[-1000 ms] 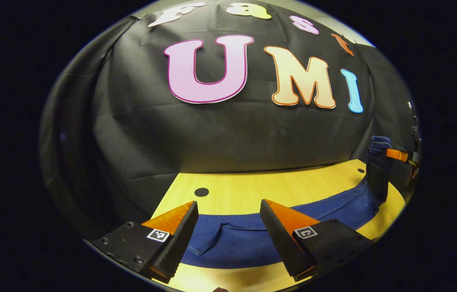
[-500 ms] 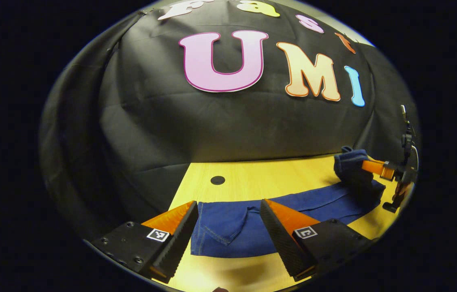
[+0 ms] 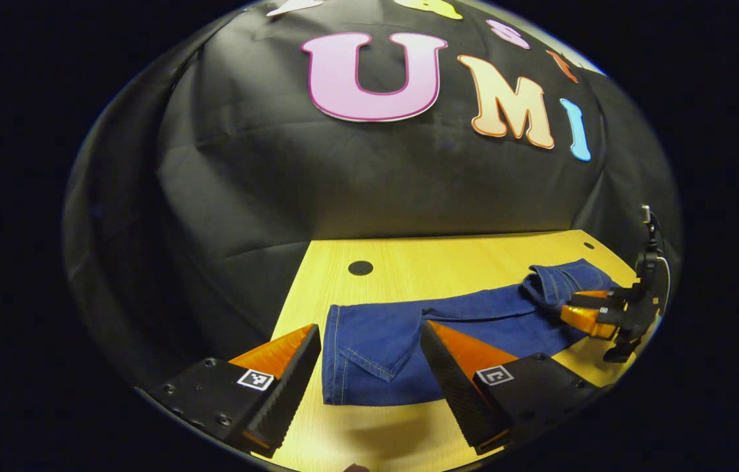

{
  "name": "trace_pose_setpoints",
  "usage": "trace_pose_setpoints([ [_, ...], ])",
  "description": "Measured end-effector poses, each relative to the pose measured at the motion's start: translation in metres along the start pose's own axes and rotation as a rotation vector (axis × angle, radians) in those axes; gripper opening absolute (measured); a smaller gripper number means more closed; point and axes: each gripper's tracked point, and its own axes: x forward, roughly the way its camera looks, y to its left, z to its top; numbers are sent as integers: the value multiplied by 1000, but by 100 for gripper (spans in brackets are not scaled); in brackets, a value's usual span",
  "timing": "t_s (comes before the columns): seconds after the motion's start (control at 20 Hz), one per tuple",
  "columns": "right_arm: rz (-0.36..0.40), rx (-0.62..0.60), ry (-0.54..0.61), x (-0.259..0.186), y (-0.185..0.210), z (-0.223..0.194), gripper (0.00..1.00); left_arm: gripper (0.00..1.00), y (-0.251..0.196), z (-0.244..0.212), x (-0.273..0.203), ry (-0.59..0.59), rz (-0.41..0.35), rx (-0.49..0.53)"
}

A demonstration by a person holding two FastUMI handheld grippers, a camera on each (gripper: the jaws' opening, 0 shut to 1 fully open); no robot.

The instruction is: Grasp the waist and the cuffs of the jeans and fold them to make the two legs overlap; first hold the waist and fold one-third of the jeans toward the cuffs, then hold the cuffs and fold the remaining one-third in the same direction to finish folding.

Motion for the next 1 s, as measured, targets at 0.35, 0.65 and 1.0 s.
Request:
trace_pose_setpoints([
  [0.35,-68,-18,-87,-62,-16,47,99,96,28,-63,49,174,-7,-75],
  [0.65,-179,25,-106,-90,-55,60,99,95,40,-99,68,310,-19,-118],
  [1.0,-206,20,-116,-96,-65,62,99,37,38,-102,64,291,-15,-110],
])
